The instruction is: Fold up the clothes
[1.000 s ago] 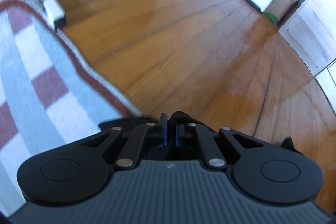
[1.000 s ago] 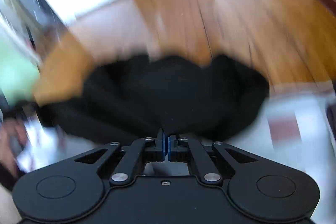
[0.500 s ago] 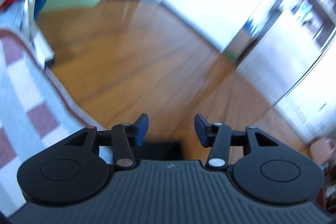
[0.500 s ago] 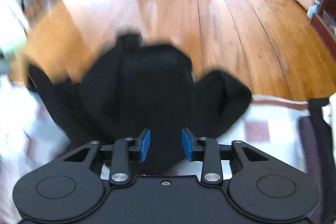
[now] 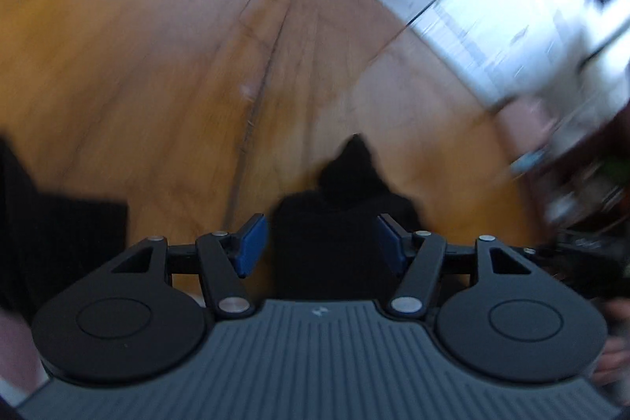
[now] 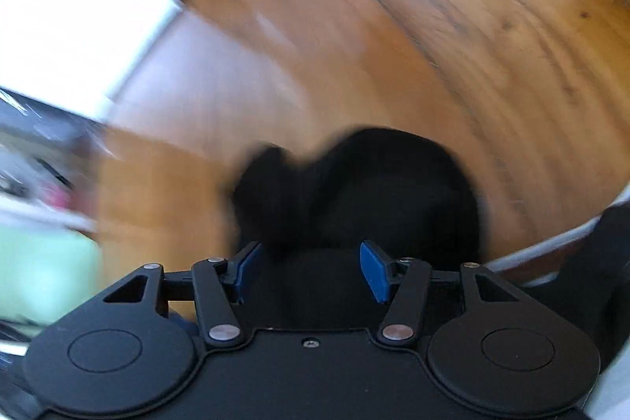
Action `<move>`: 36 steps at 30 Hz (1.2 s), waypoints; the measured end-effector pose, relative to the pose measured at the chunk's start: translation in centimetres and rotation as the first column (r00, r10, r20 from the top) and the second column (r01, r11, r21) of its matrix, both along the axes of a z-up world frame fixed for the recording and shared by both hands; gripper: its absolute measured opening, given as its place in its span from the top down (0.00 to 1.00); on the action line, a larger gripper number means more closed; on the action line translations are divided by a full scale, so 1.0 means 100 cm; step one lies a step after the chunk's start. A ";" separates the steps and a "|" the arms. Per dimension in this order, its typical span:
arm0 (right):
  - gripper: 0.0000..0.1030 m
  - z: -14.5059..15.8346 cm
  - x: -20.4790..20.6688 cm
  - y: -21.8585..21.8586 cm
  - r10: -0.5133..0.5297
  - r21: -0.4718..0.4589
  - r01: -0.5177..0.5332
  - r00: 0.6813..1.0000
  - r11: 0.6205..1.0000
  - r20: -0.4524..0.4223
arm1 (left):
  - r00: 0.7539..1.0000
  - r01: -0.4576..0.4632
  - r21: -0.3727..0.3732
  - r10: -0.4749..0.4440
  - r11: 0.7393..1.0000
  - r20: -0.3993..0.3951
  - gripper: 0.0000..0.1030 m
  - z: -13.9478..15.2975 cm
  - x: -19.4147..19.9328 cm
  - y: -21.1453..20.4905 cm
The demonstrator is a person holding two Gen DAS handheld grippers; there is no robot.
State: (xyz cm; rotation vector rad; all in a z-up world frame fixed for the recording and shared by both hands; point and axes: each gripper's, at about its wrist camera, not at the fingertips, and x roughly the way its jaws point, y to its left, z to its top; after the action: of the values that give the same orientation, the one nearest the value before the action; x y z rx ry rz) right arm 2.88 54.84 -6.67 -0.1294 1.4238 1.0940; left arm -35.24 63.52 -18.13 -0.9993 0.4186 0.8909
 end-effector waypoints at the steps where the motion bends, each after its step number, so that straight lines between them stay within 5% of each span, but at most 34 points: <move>1: 0.42 -0.001 0.006 0.000 0.006 -0.029 -0.004 0.998 1.000 0.064 | 0.999 0.010 0.003 -0.010 1.000 -0.045 0.41 -0.005 0.010 0.007; 3: 0.41 -0.006 0.021 -0.005 -0.008 -0.059 0.015 0.992 0.998 0.129 | 0.997 0.056 -0.101 -0.061 0.993 -0.046 0.41 -0.020 0.027 0.031; 5: 0.38 -0.021 0.038 -0.009 -0.027 -0.068 0.031 0.998 0.997 0.065 | 0.994 0.100 -0.171 -0.107 0.980 -0.031 0.40 -0.031 0.045 0.050; 9: 0.36 -0.066 0.057 -0.013 -0.034 -0.088 0.020 0.986 0.996 -0.163 | 0.983 0.168 -0.176 -0.177 0.970 -0.040 0.23 -0.041 0.062 0.054; 15: 0.21 -0.092 0.053 -0.007 -0.040 -0.027 0.035 0.969 0.999 -0.245 | 0.982 0.191 -0.185 -0.188 0.964 0.031 0.16 -0.056 0.056 0.058; 16: 0.31 -0.091 0.050 -0.006 -0.031 -0.010 0.030 0.975 1.000 -0.220 | 0.983 0.184 -0.189 -0.177 0.964 0.055 0.17 -0.057 0.054 0.059; 18: 0.73 -0.085 0.040 -0.002 0.002 0.024 0.001 0.993 1.000 -0.121 | 0.979 0.193 -0.183 -0.179 0.964 0.093 0.24 -0.061 0.052 0.058; 19: 0.90 -0.084 0.037 0.003 0.024 0.035 -0.022 0.997 0.999 -0.072 | 0.980 0.192 -0.177 -0.179 0.965 0.089 0.41 -0.062 0.053 0.057; 23: 0.94 -0.055 0.016 -0.007 0.114 0.215 -0.137 0.987 0.967 0.116 | 0.982 0.189 -0.128 -0.187 0.974 0.028 0.77 -0.062 0.065 0.050; 26: 0.95 -0.027 -0.003 -0.013 0.167 0.350 -0.238 0.961 0.906 0.222 | 0.979 0.203 -0.075 -0.201 0.976 0.034 0.89 -0.051 0.068 0.046; 33: 0.96 0.007 -0.034 -0.023 0.121 0.418 -0.364 0.856 0.833 0.503 | 0.991 0.124 0.134 -0.130 0.983 0.035 0.90 -0.004 0.045 0.039; 36: 0.96 0.054 -0.030 -0.034 -0.008 0.540 -0.358 0.828 0.761 0.560 | 0.990 0.000 0.263 -0.037 0.965 0.133 0.91 0.036 0.017 0.033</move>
State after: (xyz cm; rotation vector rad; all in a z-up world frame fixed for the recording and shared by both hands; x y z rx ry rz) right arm -0.09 51.43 -1.26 -0.0813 0.4915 1.5081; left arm -33.53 66.80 -14.57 -0.8045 0.1869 0.8309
